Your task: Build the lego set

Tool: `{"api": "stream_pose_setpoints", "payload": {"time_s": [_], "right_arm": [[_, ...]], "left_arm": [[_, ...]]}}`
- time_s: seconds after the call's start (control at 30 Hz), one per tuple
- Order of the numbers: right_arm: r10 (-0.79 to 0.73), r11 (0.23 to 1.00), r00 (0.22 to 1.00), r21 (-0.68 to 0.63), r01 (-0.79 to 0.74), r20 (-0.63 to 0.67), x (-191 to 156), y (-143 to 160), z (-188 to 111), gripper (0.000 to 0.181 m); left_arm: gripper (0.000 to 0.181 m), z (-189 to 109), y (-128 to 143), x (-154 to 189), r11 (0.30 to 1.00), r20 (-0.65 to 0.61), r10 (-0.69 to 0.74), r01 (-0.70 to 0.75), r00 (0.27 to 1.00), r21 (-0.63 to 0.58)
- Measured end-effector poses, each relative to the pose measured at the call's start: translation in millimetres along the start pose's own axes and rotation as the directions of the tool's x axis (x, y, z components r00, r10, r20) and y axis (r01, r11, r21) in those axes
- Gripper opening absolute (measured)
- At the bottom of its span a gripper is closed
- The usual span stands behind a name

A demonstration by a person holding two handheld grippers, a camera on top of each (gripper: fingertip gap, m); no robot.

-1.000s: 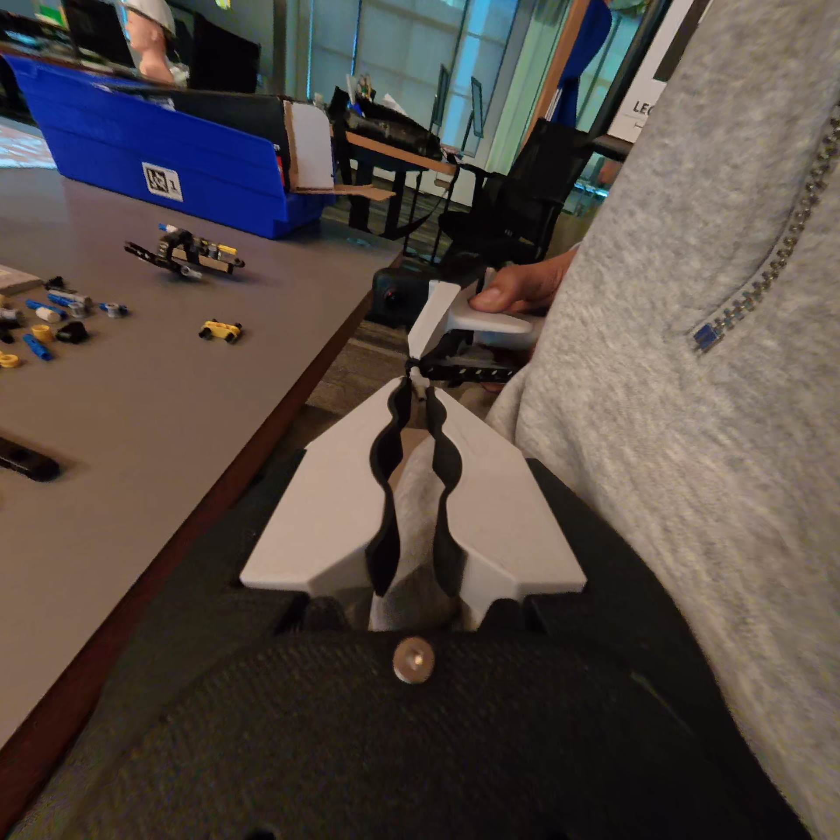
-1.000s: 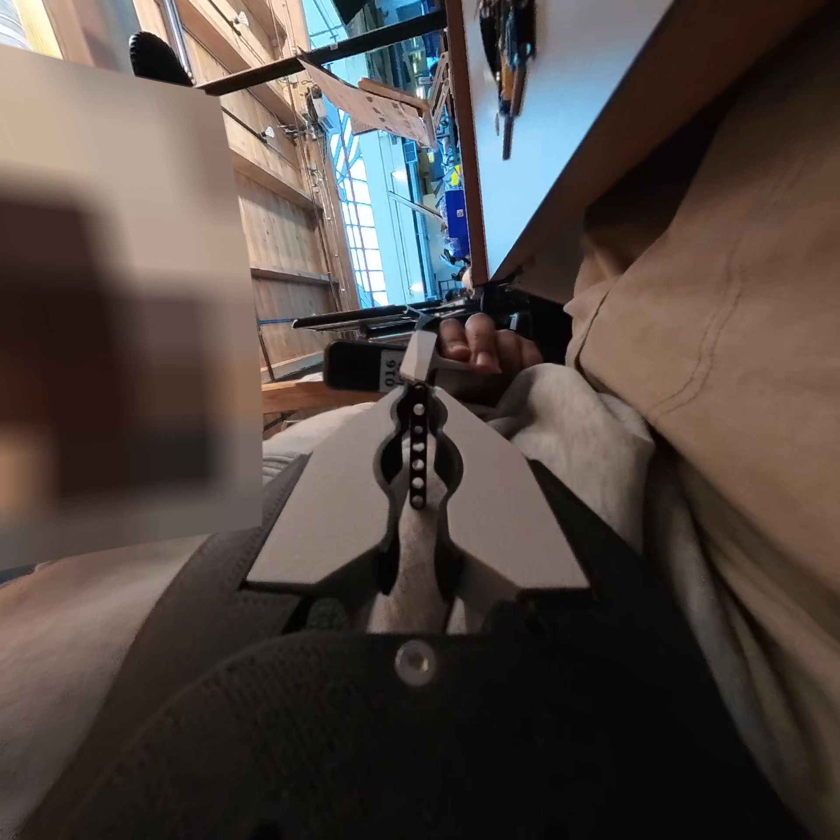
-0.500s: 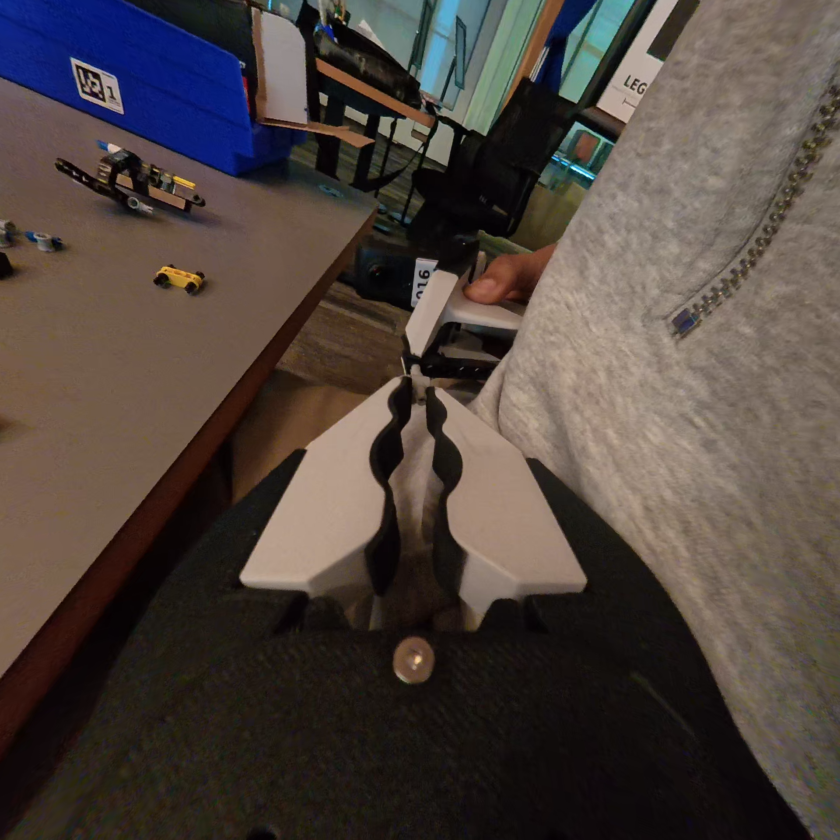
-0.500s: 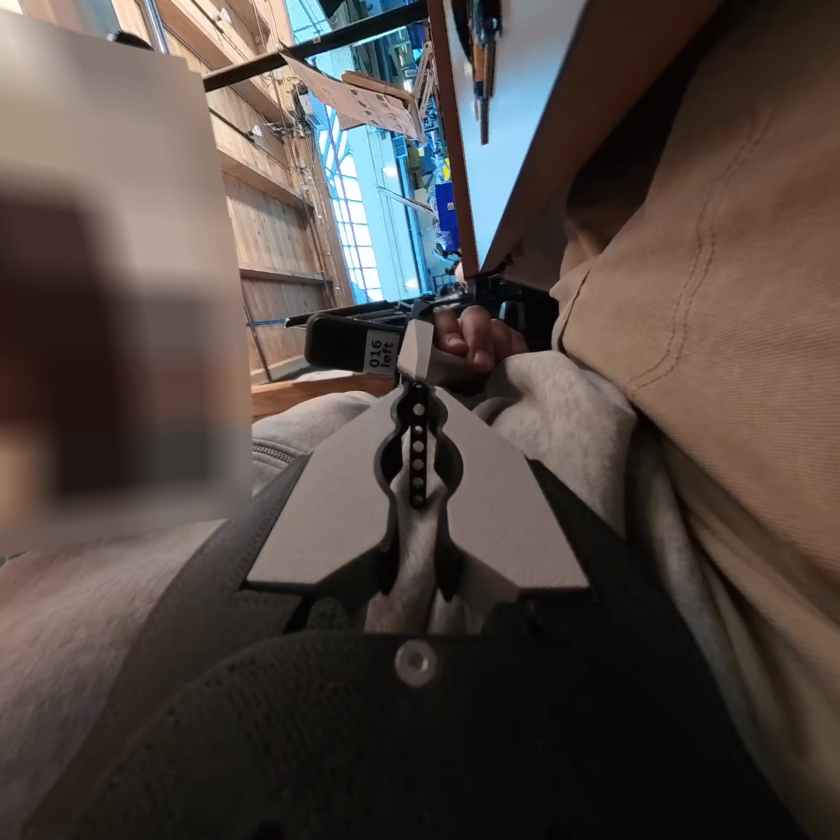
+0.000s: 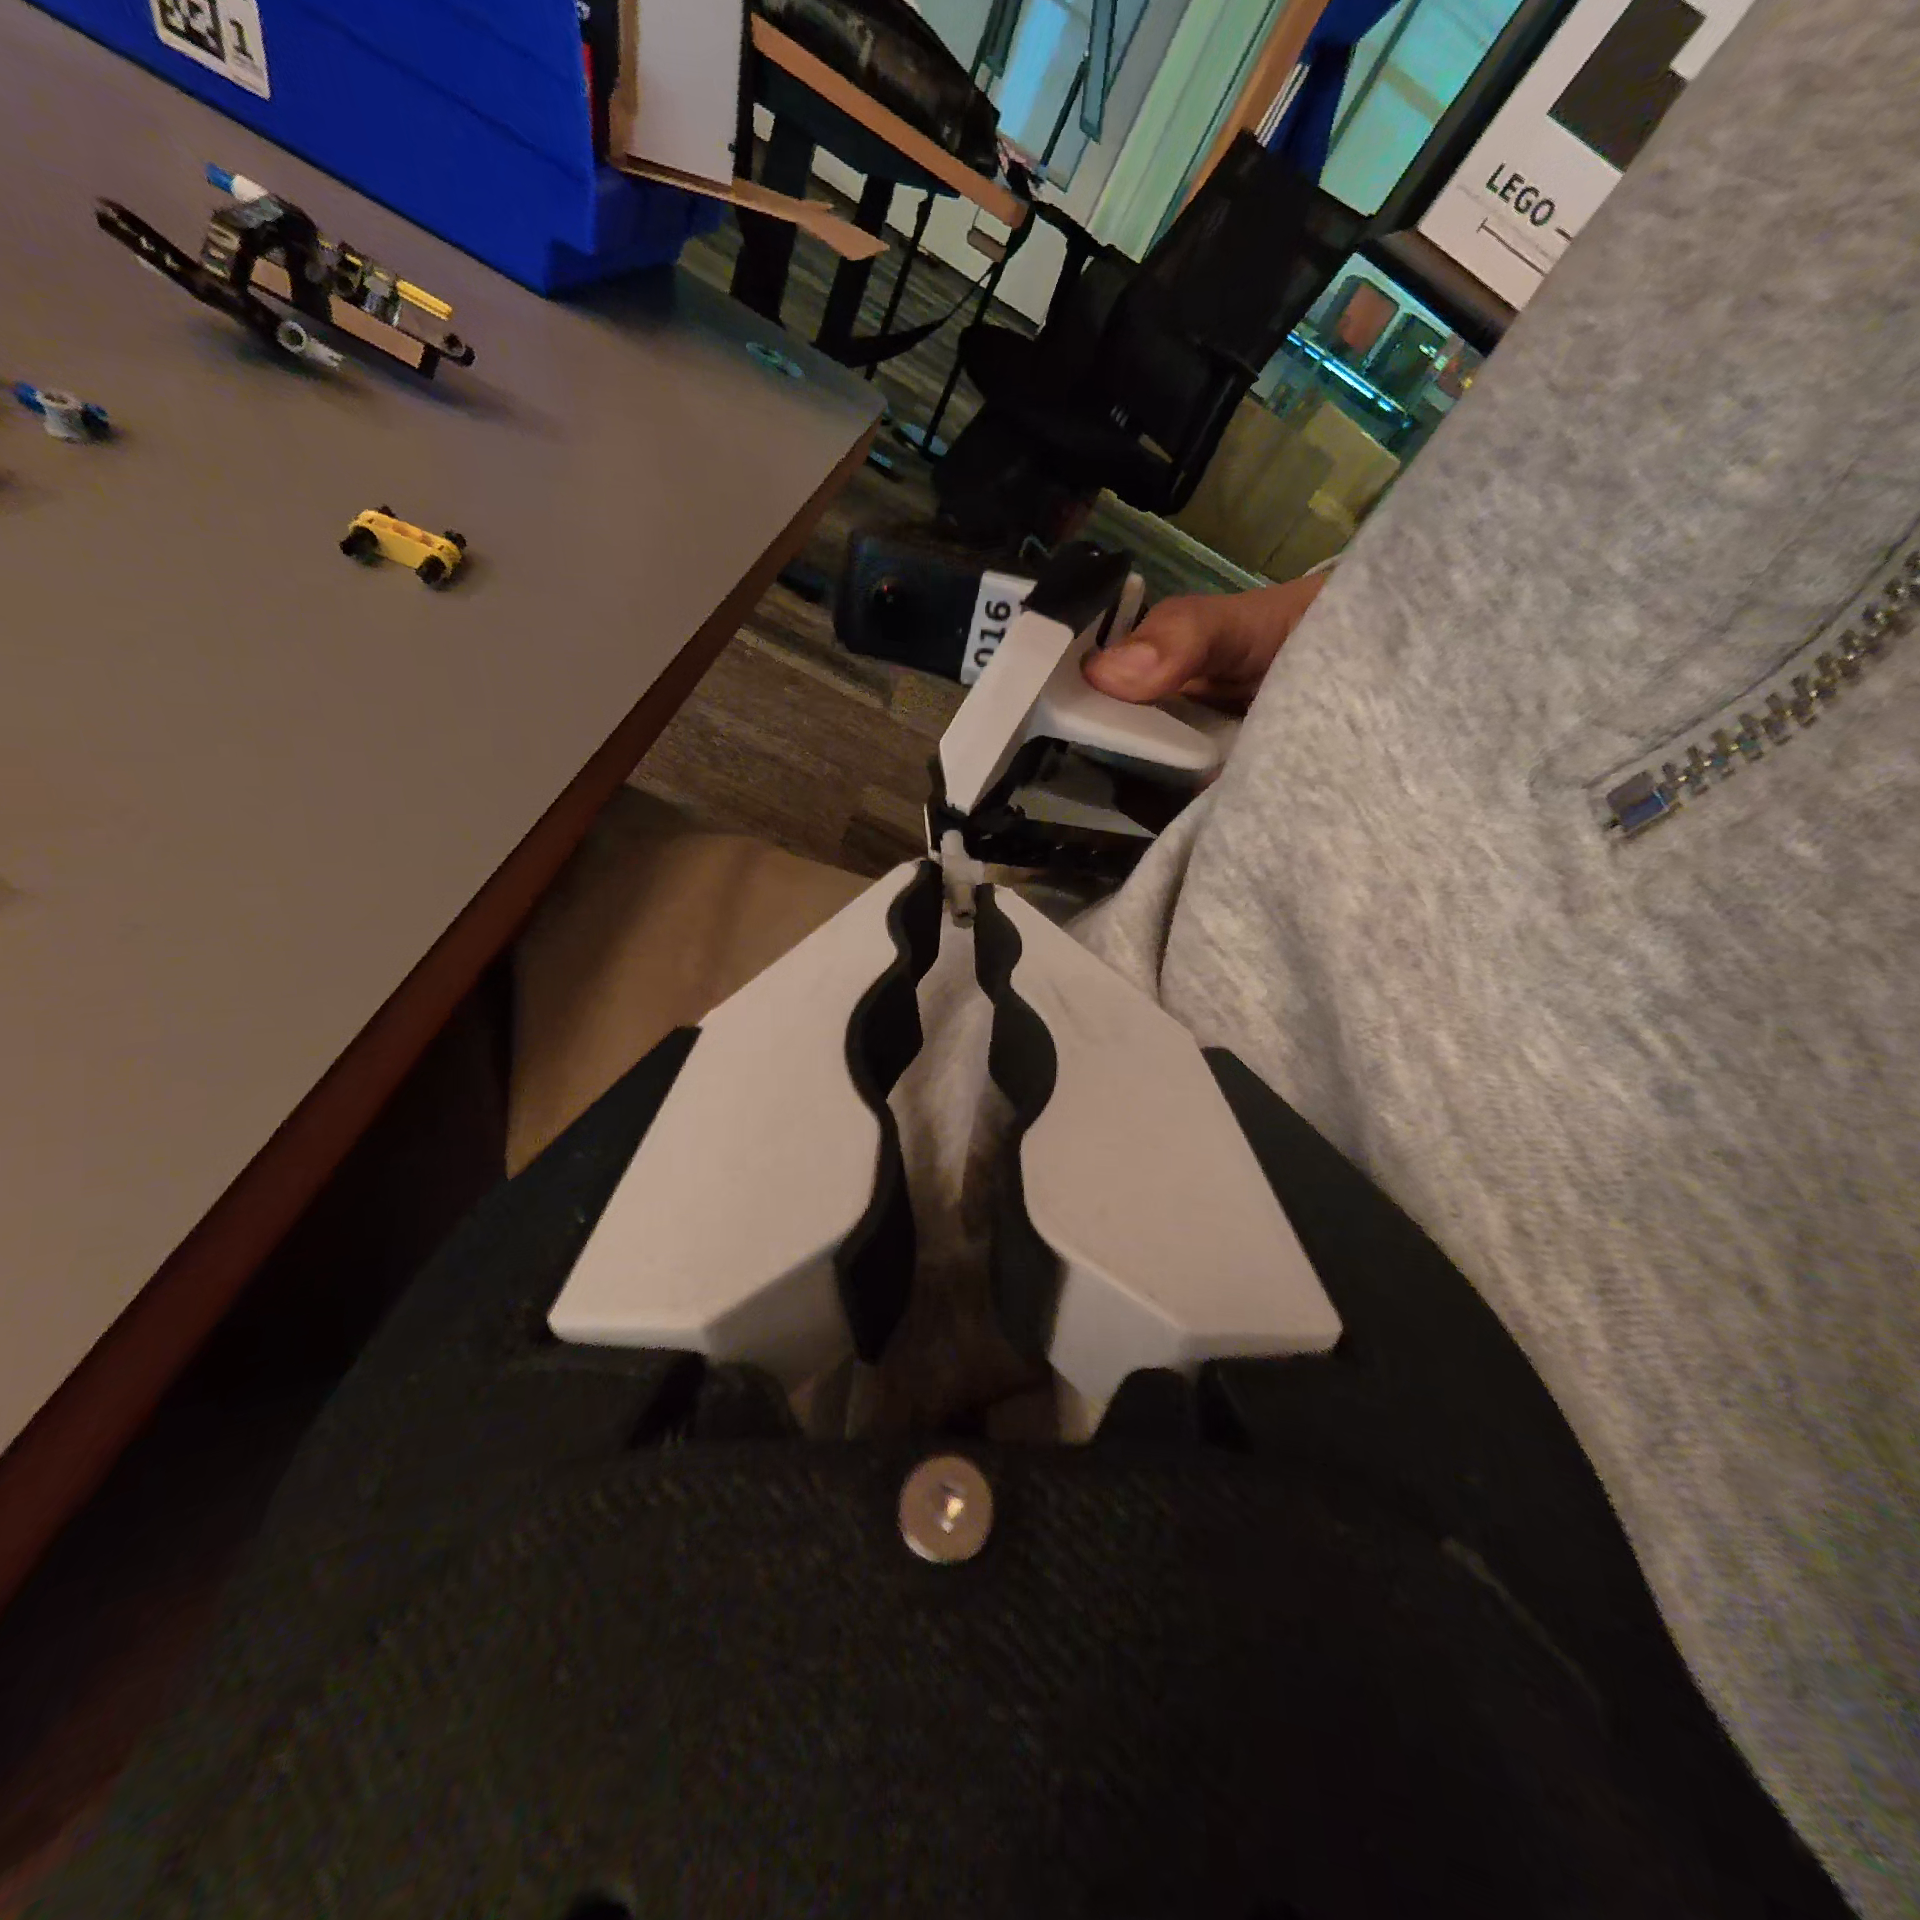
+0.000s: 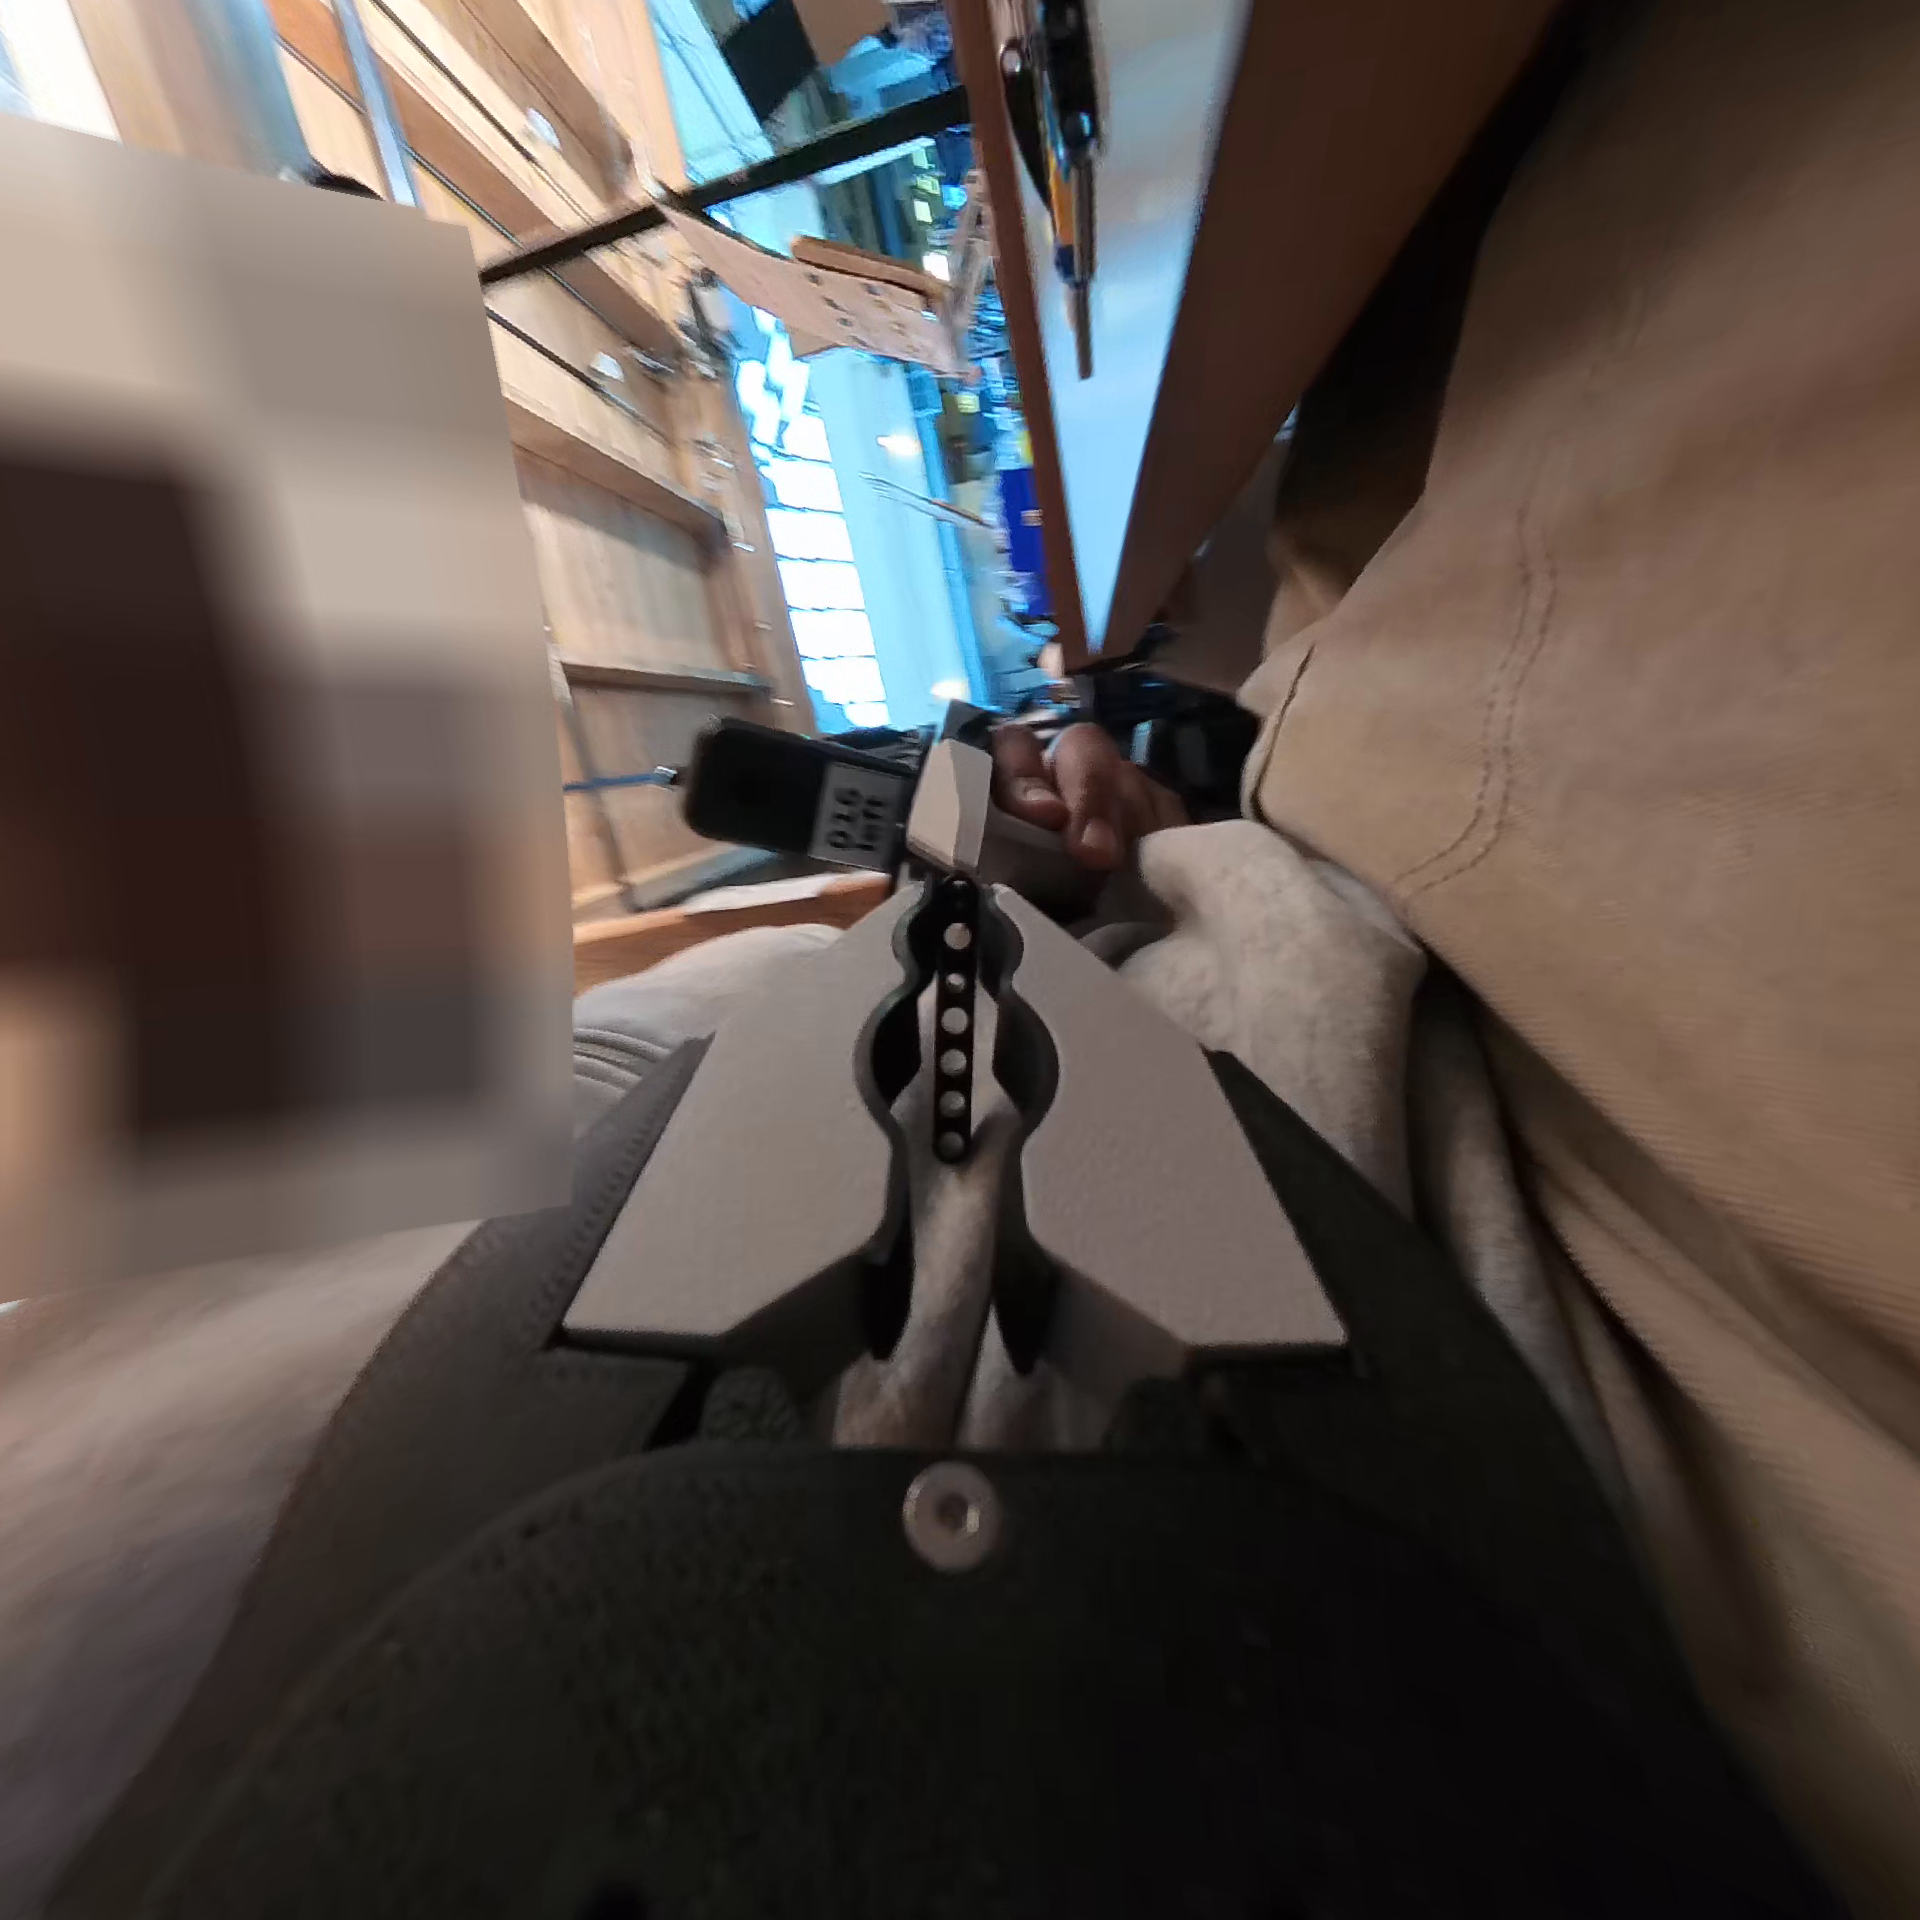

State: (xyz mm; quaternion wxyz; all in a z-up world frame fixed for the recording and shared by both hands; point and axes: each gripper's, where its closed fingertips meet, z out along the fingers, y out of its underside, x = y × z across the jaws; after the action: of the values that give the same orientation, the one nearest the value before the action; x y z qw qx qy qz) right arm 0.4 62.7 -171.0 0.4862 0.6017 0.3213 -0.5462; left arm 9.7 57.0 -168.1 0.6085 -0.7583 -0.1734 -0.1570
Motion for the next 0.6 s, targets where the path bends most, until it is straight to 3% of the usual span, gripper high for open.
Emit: {"api": "stream_pose_setpoints", "payload": {"time_s": [0.03,0.33,0.6], "right_arm": [[-0.025,1.000,0.999,-0.001,0.025,-0.021,0.4,0.1,0.0,0.005],[-0.105,0.995,0.990,-0.013,0.104,-0.094,3.0,3.4,-0.3,0.005],[-0.093,0.996,0.994,-0.018,0.092,-0.058,0.5,6.7,0.6,0.005]], "left_arm": [[0.005,0.0,0.5,0.1,1.000,-0.001,-0.011,0.011,1.000,-0.005],[0.005,-0.1,3.5,2.4,0.999,-0.015,-0.034,0.033,0.999,-0.029],[0.005,-0.8,3.3,5.1,0.999,-0.042,-0.043,0.043,0.998,-0.007]]}}
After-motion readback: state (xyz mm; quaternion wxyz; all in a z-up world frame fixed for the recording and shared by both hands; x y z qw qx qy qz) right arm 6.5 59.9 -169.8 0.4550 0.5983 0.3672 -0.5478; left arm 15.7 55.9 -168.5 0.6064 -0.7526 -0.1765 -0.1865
